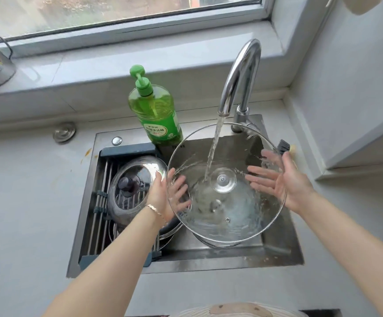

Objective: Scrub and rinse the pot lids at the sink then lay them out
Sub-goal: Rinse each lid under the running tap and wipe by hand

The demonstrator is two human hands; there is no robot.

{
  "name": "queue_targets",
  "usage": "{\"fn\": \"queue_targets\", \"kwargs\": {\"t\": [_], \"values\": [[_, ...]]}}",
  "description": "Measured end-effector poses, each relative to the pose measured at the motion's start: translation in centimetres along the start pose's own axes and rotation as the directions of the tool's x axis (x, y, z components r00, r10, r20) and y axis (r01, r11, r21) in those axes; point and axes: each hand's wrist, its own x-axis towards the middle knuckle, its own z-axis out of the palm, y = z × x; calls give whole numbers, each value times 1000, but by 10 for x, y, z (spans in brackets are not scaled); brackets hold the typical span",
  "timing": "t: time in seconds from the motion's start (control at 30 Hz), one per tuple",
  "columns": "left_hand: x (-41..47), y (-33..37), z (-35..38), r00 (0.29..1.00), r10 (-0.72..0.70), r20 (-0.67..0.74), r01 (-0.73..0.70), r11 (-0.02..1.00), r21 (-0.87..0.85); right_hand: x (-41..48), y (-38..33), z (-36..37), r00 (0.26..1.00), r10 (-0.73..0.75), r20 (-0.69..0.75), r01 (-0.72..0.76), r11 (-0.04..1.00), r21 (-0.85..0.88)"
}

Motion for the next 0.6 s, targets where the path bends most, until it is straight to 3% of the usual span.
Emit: {"fn": "queue_targets", "kwargs": {"t": [0.2, 0.33, 0.5, 0.6], "values": [[1, -42, 10, 967, -250, 39, 253, 943, -216, -6, -45, 14, 998, -54, -37, 35, 920, -389], [-10, -46, 8, 940, -334, 73, 341, 903, -262, 0, -46, 17, 993, 14, -113, -60, 906, -418], [-27, -8, 2, 983, -180, 33, 183, 959, -218, 7, -11, 6, 975, 158, -156, -198, 938, -286], [-39, 15, 2, 1000, -15, 6, 15, 1000, -16, 7, 21, 10, 967, 196, -164, -230, 947, -223]]}}
